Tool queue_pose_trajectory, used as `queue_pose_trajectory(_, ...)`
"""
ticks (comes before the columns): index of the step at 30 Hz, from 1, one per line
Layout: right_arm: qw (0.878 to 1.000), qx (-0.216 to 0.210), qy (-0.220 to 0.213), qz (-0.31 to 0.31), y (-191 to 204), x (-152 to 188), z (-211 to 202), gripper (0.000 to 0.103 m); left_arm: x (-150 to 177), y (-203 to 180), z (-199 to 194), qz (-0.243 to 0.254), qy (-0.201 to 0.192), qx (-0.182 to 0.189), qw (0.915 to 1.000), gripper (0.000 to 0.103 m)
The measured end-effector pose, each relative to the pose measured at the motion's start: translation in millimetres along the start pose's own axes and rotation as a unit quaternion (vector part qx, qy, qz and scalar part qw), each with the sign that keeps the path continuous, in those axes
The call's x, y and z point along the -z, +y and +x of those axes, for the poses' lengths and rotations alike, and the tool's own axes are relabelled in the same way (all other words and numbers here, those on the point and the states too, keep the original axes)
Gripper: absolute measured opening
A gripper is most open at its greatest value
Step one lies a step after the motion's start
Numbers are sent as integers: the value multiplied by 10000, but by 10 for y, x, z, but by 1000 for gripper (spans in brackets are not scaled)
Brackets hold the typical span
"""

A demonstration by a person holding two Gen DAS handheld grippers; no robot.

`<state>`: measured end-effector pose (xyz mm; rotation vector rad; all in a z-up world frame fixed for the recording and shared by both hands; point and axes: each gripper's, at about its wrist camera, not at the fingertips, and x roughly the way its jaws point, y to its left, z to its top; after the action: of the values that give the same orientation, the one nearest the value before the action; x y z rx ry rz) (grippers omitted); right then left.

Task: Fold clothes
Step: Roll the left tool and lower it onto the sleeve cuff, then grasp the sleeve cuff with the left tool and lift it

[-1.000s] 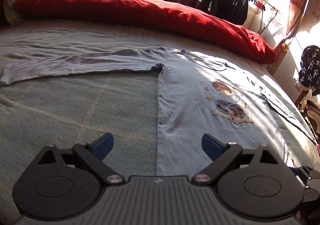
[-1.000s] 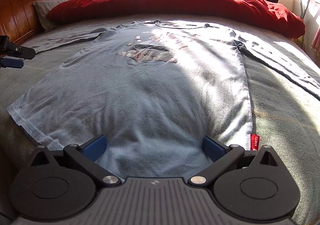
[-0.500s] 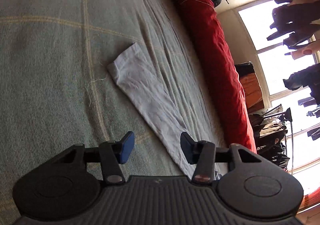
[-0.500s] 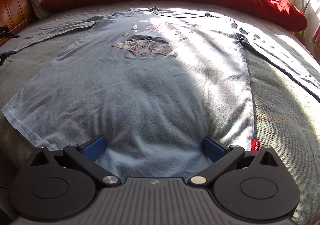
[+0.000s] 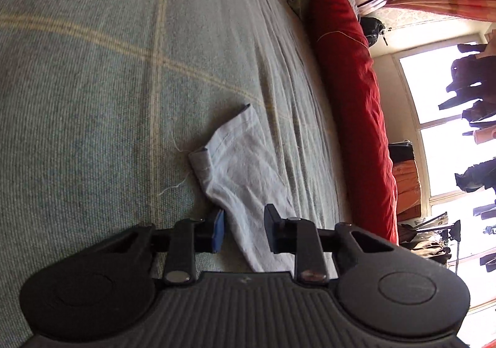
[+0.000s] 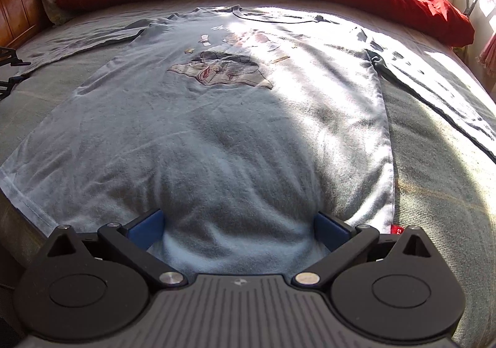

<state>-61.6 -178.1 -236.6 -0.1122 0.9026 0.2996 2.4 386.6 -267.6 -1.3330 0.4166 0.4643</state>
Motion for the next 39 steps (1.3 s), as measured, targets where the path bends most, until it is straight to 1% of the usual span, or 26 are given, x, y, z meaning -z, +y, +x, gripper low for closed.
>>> queue_pose_trajectory(7,10000,6,21,-8,2,-17,8,103,-97,82,35,-426,-447,159,9980,26)
queue_pose_trajectory(11,10000,16,32,-13,4,-20,11,103,-114,125,28,-268,-487,192,9983,27)
queue_pose_trajectory(15,10000,42,55,-4,13,-31,13,103,-119,128,-52,-39,-515,84,9986,27)
queue_pose_trajectory(17,10000,51,52,-7,16,-29,12,103,-111,90,-75,142,-518,-39,9986,24)
queue_pose_trajectory(18,10000,51,48,-7,16,-27,11,103,-110,65,-80,235,-513,-147,9983,19)
queue_pose_trajectory(19,10000,51,44,-8,16,-25,10,103,-108,41,-85,329,-508,-256,9978,12)
queue_pose_trajectory(22,10000,59,34,-12,20,-22,4,103,-113,-21,-99,478,-468,-527,9964,3)
queue_pose_trajectory(23,10000,65,30,-16,22,-20,2,103,-123,-53,-98,543,-439,-603,9957,2)
queue_pose_trajectory(25,10000,76,31,-25,26,-21,-4,103,-128,-179,-107,791,-341,-800,9931,2)
queue_pose_trajectory(28,9998,107,126,-102,45,-59,-18,103,-119,-388,-142,1170,-255,-841,9892,1)
queue_pose_trajectory(32,9996,131,139,-227,81,-97,-73,103,-61,-716,-214,1579,-204,-712,9847,1)
queue_pose_trajectory(34,9996,54,91,-269,105,-95,-116,103,-6,-930,-231,1800,-138,-641,9815,1)
queue_pose_trajectory(39,9991,-168,-64,-375,155,-76,-261,103,247,-1425,-248,2424,76,-551,9686,1)
